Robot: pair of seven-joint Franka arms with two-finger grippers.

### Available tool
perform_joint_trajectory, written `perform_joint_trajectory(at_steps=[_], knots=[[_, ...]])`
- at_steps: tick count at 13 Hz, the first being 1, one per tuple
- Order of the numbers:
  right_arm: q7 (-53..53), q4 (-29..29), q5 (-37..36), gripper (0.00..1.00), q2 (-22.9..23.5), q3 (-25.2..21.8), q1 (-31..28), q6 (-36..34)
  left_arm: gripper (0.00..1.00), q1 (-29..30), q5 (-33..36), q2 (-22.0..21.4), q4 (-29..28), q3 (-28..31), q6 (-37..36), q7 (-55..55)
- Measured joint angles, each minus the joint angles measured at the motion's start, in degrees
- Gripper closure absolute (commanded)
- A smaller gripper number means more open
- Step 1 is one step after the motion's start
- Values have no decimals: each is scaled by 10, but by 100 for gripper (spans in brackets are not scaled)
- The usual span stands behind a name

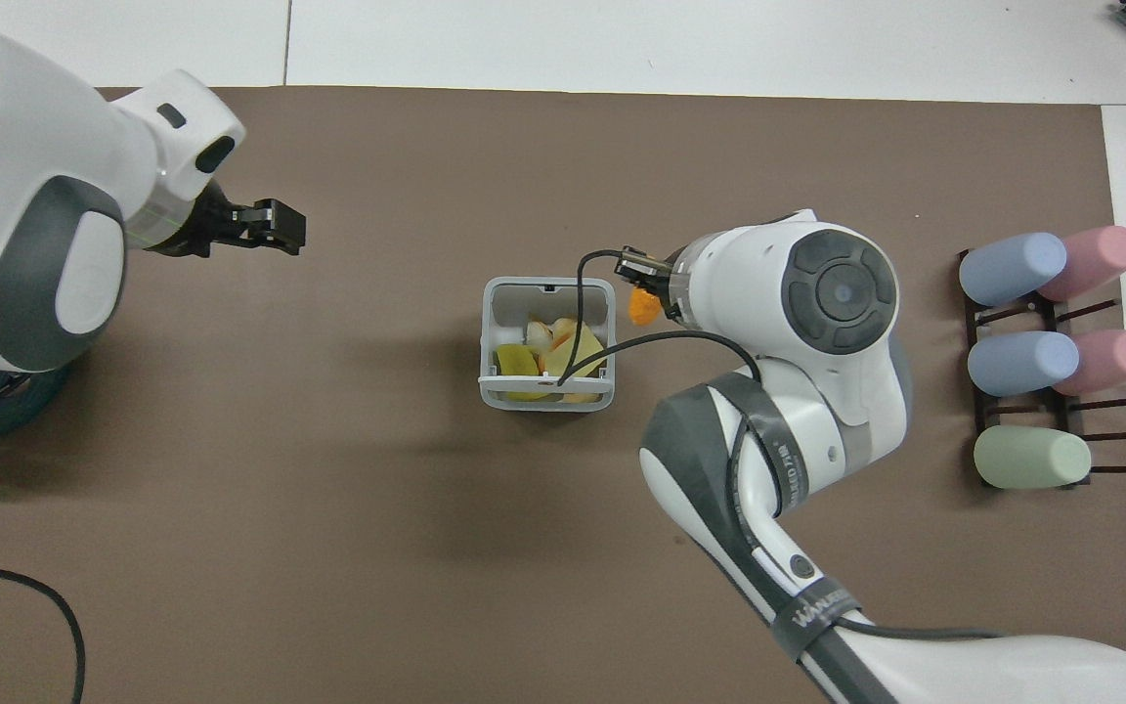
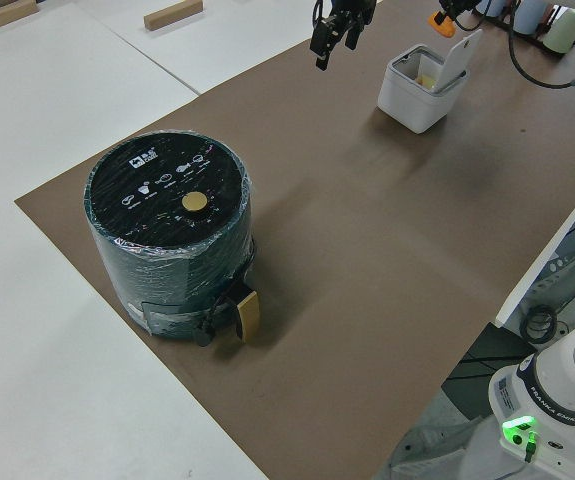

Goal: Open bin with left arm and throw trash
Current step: 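Carry the orange piece with the right gripper and drop it into the bin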

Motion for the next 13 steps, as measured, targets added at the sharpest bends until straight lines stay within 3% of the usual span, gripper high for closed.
perform_joint_trajectory(at_steps=[1, 2, 3, 4, 8, 13], knots=[[5, 4, 9, 98, 4, 1, 15, 0, 5, 20, 5, -1, 5, 1, -18, 30], [12, 7, 11, 74, 9, 1, 26, 0, 4, 35, 9, -2, 12, 2, -35, 48], [18, 8, 11, 14, 13, 1, 35, 0, 3, 43, 15, -6, 21, 2, -51, 56], [23, 8, 11, 0, 16, 1, 39, 0, 1, 45, 18, -12, 30, 2, -63, 57], [24, 11, 11, 0, 20, 0, 40, 0, 0, 44, 20, -58, 42, -3, -105, 57], [14, 15, 9, 0, 12, -7, 24, -3, 0, 44, 21, -64, 37, -3, -108, 57]])
